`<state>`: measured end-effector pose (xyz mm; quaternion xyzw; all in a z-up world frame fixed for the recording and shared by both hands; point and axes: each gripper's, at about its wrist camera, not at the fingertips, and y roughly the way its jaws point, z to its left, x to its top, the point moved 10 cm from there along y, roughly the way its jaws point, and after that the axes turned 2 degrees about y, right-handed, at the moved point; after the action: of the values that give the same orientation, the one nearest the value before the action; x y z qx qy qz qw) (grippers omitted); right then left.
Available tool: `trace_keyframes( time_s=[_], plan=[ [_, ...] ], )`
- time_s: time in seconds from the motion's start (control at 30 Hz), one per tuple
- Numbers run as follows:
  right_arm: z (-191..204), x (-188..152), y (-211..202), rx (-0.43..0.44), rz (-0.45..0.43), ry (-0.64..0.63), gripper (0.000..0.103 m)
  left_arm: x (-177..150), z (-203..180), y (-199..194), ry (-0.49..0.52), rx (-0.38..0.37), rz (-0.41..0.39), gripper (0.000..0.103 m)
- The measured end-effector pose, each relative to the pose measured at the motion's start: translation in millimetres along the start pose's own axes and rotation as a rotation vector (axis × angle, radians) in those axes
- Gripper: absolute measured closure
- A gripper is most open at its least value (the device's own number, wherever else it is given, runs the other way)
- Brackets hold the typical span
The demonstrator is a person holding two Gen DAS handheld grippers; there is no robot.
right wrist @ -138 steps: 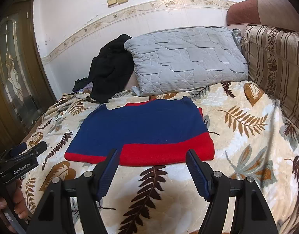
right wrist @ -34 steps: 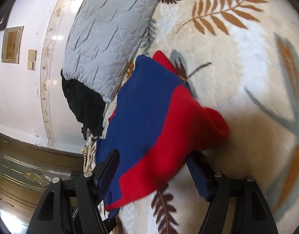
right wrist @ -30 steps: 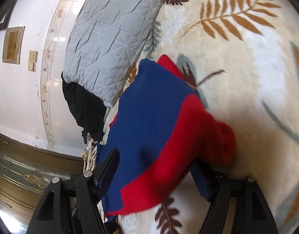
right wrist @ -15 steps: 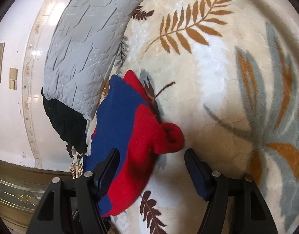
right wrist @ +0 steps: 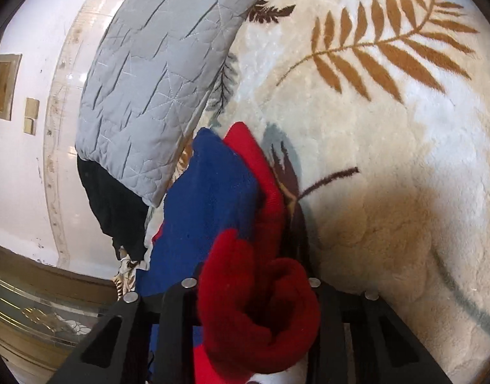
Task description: Fold small clothes
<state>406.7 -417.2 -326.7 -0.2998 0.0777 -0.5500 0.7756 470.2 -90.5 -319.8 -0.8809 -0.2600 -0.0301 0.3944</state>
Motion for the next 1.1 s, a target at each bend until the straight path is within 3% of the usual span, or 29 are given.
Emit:
trace_keyframes(
  time_s=[0.13,0.33,0.47,0.67,0.8,0.9,0.97,1.03,1.1],
  plan=[
    [19,-2,-13,-0.004,-0.031,-0.099,0.077,1,-5,-5,0.035,-0.014,-0.029,0.081],
    [59,-20,-53,0.005,-0.118,-0.299,0.079,3,-24,-41,0.131,-0.009,-0.109,0.084],
    [70,-36,-78,0.01,-0.133,-0.345,0.079,-9,-22,-72,0.147,0.015,-0.094,0.084],
    [28,-55,-117,-0.018,-0.106,-0.289,0.079,-61,4,-94,0.155,0.054,0.006,0.084],
    [-15,-65,-127,-0.068,-0.043,-0.208,0.079,-85,19,-88,0.196,0.107,0.022,0.082],
    [-44,-73,-124,-0.124,0.043,-0.127,0.072,-86,36,-81,0.096,0.075,0.055,0.076],
    [-53,-69,-133,-0.127,0.056,-0.042,0.06,-84,37,-82,0.061,0.048,0.065,0.075],
    [-57,-56,-154,-0.172,-0.019,-0.03,0.041,-85,34,-81,0.072,0.05,0.064,0.074],
    [-47,-38,-183,-0.172,-0.158,-0.063,0.038,-84,35,-82,0.078,0.046,0.051,0.073]
  ],
)
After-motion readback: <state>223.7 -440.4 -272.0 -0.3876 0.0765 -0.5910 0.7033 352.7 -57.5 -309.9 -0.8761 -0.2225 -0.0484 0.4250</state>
